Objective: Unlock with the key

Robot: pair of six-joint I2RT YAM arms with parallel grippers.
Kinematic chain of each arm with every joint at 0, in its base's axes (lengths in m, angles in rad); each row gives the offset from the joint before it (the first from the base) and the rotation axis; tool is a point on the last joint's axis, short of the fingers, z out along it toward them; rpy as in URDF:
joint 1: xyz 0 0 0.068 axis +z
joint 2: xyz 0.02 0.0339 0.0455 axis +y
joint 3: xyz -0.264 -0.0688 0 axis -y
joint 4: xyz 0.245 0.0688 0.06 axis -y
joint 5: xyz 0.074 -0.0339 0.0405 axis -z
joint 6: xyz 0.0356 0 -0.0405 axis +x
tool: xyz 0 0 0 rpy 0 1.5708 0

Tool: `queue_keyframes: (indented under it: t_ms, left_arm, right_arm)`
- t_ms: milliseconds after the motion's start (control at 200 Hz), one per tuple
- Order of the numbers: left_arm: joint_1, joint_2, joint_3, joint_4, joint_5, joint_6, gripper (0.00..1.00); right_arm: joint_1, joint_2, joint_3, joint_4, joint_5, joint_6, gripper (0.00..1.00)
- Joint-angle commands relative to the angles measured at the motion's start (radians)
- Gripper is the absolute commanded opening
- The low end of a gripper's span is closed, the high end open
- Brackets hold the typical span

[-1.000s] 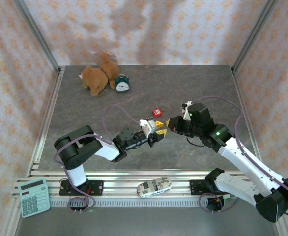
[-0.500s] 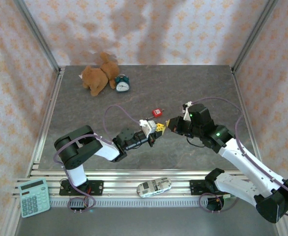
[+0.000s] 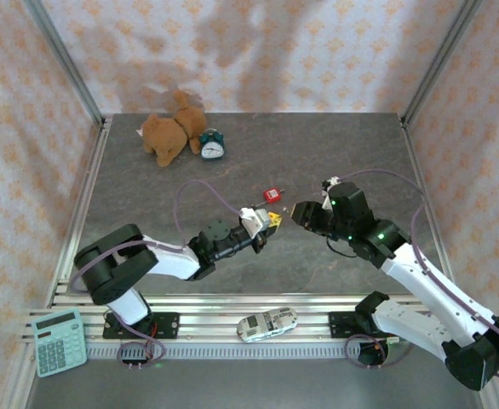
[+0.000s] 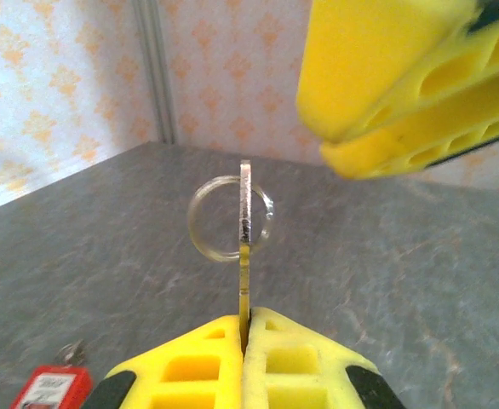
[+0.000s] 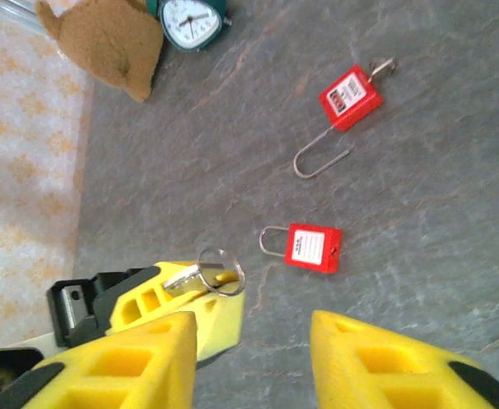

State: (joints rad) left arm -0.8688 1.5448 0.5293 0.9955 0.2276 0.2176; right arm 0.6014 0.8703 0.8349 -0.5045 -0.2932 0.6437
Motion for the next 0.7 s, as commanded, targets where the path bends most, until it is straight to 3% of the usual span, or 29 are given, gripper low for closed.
queue_keyframes:
  t_ms: [0,245,571,696]
  left_arm:
    - [-0.009,-0.086,0.081,-0.35,-0.141,0.179,0.0]
    - [-0.01,-0.19,0.103,-0.531,-0.152,0.21,0.0]
    - [-0.037,-0.196,0.08,-0.501,-0.217,0.287,0.0]
    - [-0.104,-0.17,0.082,-0.449,-0.35,0.427,0.0]
  right_arm:
    - [0.006,-0.033,-0.034,0.012,0.095,0.005,0.42]
    - [0.004,0.002,-0.089,0.162,0.006,0.055,0.46]
    - [0.003,0.015,-0.093,0.201,-0.021,0.073,0.48]
    - [0.001,0.016,-0.088,0.187,0.014,0.058,0.49]
